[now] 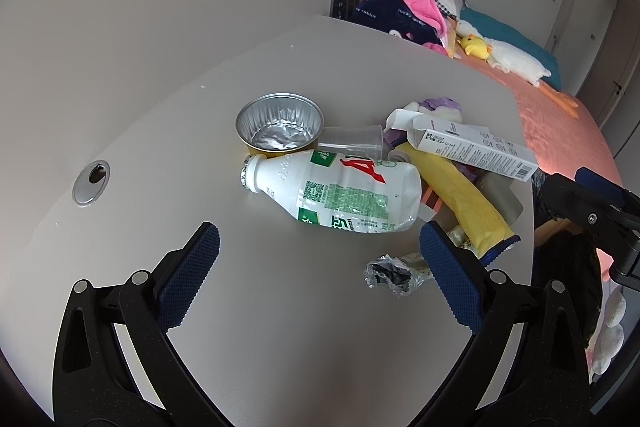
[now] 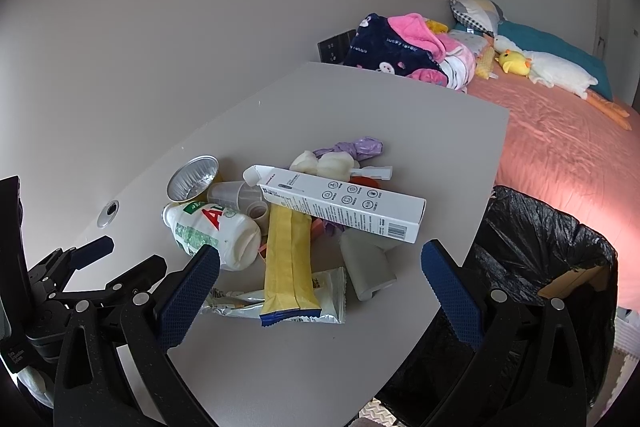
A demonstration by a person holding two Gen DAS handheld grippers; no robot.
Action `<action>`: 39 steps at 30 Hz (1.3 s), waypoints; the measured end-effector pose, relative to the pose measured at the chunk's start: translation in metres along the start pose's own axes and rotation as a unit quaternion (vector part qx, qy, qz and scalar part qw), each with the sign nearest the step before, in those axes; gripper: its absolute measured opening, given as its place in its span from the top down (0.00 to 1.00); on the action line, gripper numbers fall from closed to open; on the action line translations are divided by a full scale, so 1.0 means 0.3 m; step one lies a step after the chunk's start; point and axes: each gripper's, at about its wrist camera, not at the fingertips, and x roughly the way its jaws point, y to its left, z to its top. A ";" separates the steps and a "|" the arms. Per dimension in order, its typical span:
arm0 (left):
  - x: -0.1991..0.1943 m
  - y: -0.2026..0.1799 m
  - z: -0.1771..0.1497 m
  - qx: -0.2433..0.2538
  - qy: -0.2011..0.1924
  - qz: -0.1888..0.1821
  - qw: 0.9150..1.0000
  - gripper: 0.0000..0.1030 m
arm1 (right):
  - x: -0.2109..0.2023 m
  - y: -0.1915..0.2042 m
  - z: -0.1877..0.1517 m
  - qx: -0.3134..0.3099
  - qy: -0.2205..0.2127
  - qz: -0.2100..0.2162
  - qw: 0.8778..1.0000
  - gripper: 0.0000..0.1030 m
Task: Collect trash
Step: 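Move both tools toward the trash pile on the table, then grasp the silver foil bowl with the left tool while the right tool grasps the white box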
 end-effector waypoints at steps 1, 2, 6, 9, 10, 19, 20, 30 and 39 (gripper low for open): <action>0.002 0.000 0.000 0.001 0.001 -0.001 1.000 0.06 | 0.001 -0.001 0.000 -0.001 0.000 0.001 1.000 0.03; 0.005 0.000 0.000 0.001 0.003 -0.003 1.000 0.06 | 0.003 -0.002 0.002 -0.003 -0.002 0.003 1.000 0.03; 0.015 0.013 -0.001 -0.001 0.002 -0.009 1.000 0.06 | 0.016 -0.003 0.011 -0.016 -0.003 0.003 1.000 0.03; 0.023 0.027 0.002 -0.003 -0.001 -0.007 1.000 0.06 | 0.038 -0.007 0.023 -0.026 0.002 0.001 1.000 0.03; 0.027 0.035 0.008 -0.005 -0.001 -0.005 1.000 0.06 | 0.045 -0.008 0.026 -0.028 0.004 0.001 1.000 0.03; 0.092 0.088 0.070 -0.034 0.009 -0.004 0.999 0.06 | 0.120 -0.005 0.060 -0.067 0.022 -0.016 0.997 0.03; 0.101 0.090 0.078 -0.035 0.011 -0.004 0.999 0.06 | 0.127 -0.004 0.065 -0.071 0.023 -0.017 0.997 0.03; 0.202 0.127 0.163 -0.043 0.023 0.017 0.999 0.06 | 0.196 0.004 0.111 -0.102 0.033 -0.030 0.994 0.11; 0.299 0.154 0.212 -0.037 0.042 0.022 0.998 0.06 | 0.269 0.012 0.135 -0.130 0.051 -0.037 0.989 0.19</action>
